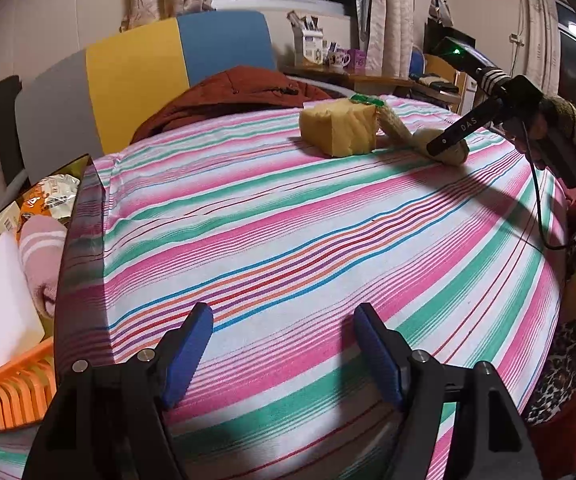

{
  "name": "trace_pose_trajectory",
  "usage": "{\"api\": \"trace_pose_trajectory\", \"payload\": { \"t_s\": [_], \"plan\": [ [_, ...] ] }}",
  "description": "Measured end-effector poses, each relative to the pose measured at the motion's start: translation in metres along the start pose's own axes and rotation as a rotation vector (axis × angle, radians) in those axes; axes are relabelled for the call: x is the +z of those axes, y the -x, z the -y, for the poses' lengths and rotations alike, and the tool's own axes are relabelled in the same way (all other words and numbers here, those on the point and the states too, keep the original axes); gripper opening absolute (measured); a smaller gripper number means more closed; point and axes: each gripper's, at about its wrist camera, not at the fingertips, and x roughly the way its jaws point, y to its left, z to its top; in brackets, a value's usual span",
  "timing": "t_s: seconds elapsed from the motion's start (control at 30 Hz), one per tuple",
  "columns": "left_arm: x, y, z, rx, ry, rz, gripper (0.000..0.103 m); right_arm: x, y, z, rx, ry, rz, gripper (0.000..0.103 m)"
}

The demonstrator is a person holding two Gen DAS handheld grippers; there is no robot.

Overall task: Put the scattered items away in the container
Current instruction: 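Grasp the beige rolled sock with the right tool, then grasp the yellow sponge with the left tool while the right tool holds the sock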

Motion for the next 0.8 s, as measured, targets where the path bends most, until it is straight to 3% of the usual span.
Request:
{"api": "trace_pose_trajectory", "payload": {
  "t_s": [0.17, 0.33, 0.53, 0.8],
  "plan": [
    [0.024, -0.007, 0.01, -0.063, -0.015, -0.028, 0.073, 0.001, 0.0, 0.005, 0.009, -0.031, -0.009, 0.057],
    [0.059, -0.015, 0.028, -0.06, -0.116, -0.001, 0.073, 0.0, 0.0, 0.007, 0.005, -0.053, -0.016, 0.058],
    [0.11, -0.036, 0.034, -0.109, -0.176, -0.008, 0.073, 0.0, -0.001, 0.008, 0.007, -0.058, -0.022, 0.058],
    [0.155, -0.067, 0.047, -0.159, -0.368, -0.002, 0.082, -0.001, -0.004, 0.005, -0.005, -0.052, -0.038, 0.058]
  ]
}}
